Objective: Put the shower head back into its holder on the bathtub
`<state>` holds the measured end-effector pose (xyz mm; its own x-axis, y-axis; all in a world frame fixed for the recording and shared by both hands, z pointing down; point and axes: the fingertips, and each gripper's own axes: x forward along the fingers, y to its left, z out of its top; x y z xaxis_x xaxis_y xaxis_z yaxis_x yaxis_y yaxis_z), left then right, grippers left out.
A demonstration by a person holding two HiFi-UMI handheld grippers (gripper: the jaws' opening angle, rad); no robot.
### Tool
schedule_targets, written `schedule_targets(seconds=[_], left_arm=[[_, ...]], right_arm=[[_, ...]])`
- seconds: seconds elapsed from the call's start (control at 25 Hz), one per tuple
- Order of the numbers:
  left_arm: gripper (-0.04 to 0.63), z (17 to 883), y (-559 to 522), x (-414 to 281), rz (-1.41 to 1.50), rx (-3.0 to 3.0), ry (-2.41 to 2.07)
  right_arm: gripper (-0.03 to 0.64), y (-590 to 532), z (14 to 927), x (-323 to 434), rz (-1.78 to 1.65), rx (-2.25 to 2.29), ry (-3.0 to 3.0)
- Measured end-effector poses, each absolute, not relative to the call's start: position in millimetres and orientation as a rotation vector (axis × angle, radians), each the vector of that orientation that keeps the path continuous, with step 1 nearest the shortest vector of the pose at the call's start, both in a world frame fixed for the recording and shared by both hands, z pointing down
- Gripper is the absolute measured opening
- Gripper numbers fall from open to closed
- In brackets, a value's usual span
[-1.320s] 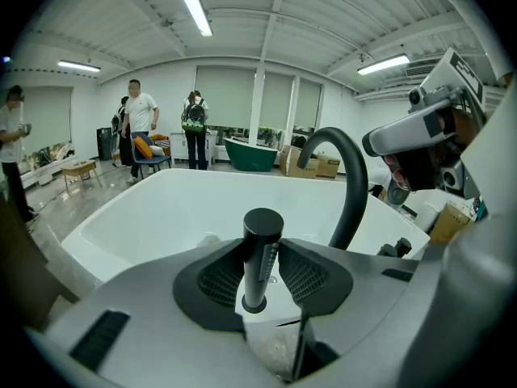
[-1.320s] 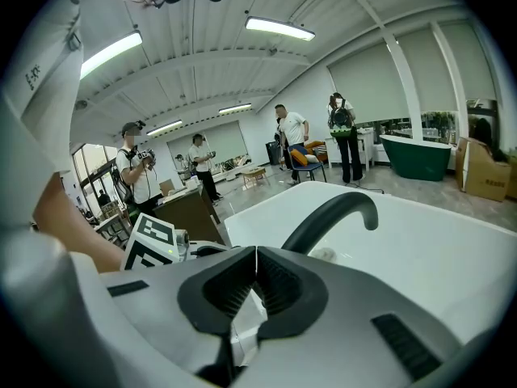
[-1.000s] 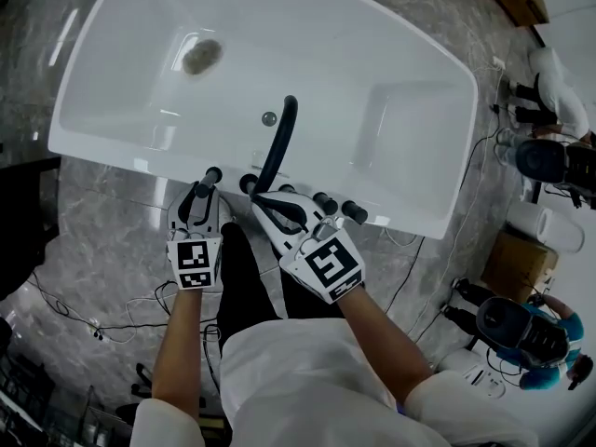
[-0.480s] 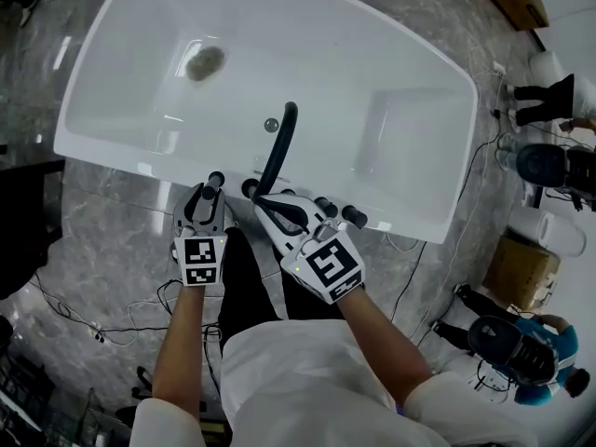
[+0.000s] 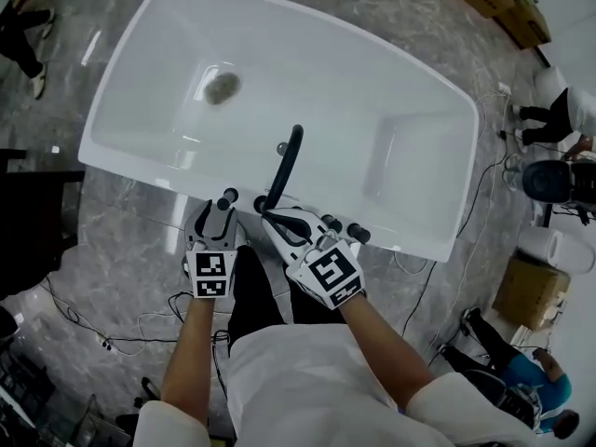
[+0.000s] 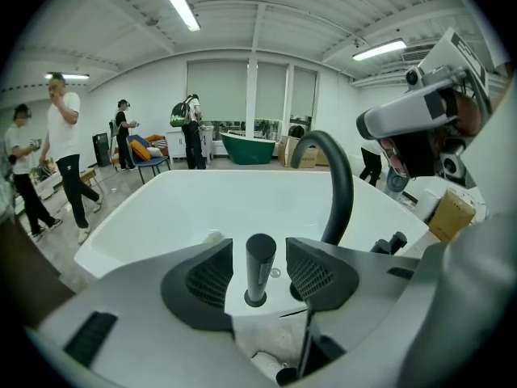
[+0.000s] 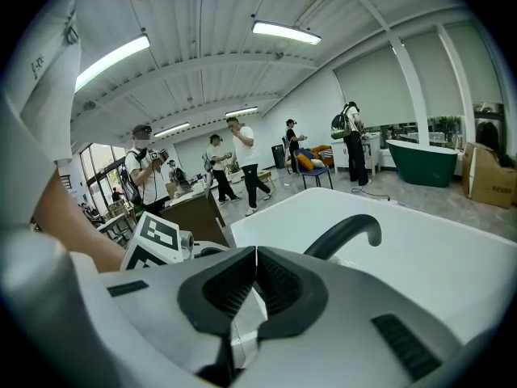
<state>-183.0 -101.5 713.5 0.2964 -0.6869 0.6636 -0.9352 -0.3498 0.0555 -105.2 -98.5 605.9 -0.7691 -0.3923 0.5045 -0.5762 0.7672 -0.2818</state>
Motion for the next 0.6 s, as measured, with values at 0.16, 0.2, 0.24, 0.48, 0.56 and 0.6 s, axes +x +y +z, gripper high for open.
schedule_targets(seconds=[0.16, 0.2, 0.24, 0.48, 0.56, 0.6], left_arm=[[0.201, 682.2, -100.3, -184.2, 0.738, 2.131, -1.505], [0.201, 673.5, -100.8, -184.6, 0.724, 2.131, -1.523], [0.199, 665.1, -101.4, -184.9, 0.708, 2.132, -1.541], [0.149, 616.0, -103.4, -179.0, 0.603, 2.139, -1.627], [0.123, 599.2, -102.2, -172.1, 0.576, 2.155, -1.634], [0.112, 591.3, -101.2, -168.9, 0.566, 2.161, -1.640]], right_arm=[[0.018, -97.0, 593.6, -106.0, 0.584, 0.713, -2.568], [0.018, -97.2, 589.5, -106.2, 0.576, 0.707, -2.576], [0.018, -97.6, 585.1, -106.5, 0.567, 0.701, -2.586], [0.018, -98.6, 562.2, -101.6, 0.523, 0.679, -2.633], [0.018, -98.8, 553.7, -96.0, 0.530, 0.687, -2.646], [0.018, -98.9, 549.2, -93.0, 0.535, 0.689, -2.653]])
